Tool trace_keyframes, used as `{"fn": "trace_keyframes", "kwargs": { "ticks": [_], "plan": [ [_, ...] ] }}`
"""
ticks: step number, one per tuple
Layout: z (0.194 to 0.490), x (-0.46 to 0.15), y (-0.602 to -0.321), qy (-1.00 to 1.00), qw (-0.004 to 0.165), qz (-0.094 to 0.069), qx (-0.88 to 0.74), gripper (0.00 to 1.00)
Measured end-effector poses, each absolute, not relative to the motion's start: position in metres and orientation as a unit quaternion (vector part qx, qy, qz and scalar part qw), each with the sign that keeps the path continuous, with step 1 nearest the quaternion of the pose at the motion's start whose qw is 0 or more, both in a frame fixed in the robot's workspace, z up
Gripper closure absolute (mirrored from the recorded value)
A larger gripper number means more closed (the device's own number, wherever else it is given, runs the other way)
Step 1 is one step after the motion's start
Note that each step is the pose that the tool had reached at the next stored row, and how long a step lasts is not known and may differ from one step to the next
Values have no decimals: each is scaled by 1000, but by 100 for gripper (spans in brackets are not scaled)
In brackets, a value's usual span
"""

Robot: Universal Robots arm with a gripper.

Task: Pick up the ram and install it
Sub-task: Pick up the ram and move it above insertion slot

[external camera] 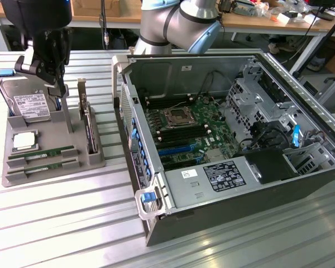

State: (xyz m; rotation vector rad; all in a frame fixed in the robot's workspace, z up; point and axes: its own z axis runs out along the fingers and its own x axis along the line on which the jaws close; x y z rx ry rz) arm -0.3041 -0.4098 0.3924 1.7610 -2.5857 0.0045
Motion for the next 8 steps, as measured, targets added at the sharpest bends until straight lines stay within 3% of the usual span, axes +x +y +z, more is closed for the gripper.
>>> {"fn": "trace_keyframes", "kwargs": {
  "ticks": [8],
  "plan": [
    [392, -304, -410, -812, 7, 3, 584, 90]
  ]
}}
